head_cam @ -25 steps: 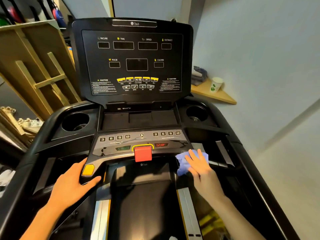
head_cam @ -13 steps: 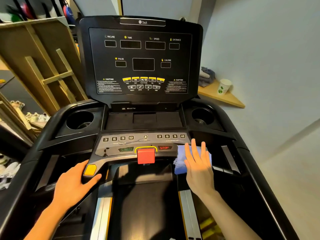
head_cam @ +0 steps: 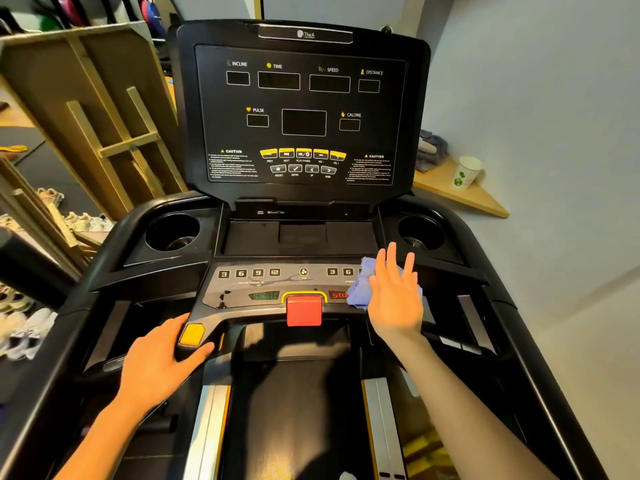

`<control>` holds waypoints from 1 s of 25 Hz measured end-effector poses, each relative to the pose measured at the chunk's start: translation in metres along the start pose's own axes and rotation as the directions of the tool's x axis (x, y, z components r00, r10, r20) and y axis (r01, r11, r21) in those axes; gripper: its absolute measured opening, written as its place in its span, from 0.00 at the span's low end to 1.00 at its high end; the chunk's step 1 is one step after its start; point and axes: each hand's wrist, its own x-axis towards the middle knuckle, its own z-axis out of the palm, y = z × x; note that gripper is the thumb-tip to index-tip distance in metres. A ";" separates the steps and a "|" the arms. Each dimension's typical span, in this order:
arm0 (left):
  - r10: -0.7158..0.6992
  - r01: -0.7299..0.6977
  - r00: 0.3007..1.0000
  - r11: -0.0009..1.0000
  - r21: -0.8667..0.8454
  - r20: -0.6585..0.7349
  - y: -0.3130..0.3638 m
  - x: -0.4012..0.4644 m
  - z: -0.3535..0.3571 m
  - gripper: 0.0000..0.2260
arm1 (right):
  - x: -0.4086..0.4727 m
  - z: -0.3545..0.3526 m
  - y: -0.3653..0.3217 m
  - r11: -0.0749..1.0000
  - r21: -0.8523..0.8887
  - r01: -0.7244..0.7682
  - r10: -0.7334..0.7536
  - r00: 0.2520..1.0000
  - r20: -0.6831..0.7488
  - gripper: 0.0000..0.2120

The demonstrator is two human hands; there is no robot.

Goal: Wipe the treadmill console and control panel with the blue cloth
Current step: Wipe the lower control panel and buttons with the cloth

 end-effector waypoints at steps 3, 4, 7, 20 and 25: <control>0.003 -0.003 1.000 1.000 -0.009 -0.004 0.000 0.001 0.001 0.16 | 0.016 -0.005 -0.011 1.000 0.003 0.015 -0.015 1.000 -0.008 0.31; 0.001 -0.001 1.000 1.000 -0.007 -0.002 0.000 0.001 0.001 0.16 | 0.020 -0.005 -0.015 1.000 0.011 0.007 -0.007 1.000 -0.006 0.30; -0.005 0.005 1.000 1.000 0.023 -0.016 -0.002 0.001 0.001 0.20 | 0.024 -0.004 -0.029 0.999 0.047 -0.013 0.013 1.000 -0.006 0.29; -0.008 0.009 0.999 1.000 0.010 -0.043 0.000 0.002 0.001 0.33 | 0.020 -0.006 -0.132 0.986 0.073 0.153 -0.154 0.988 0.009 0.30; -0.012 0.013 0.998 1.000 0.026 -0.058 -0.004 0.001 0.004 0.29 | 0.010 -0.008 -0.173 0.951 0.093 0.295 -0.297 0.955 0.007 0.31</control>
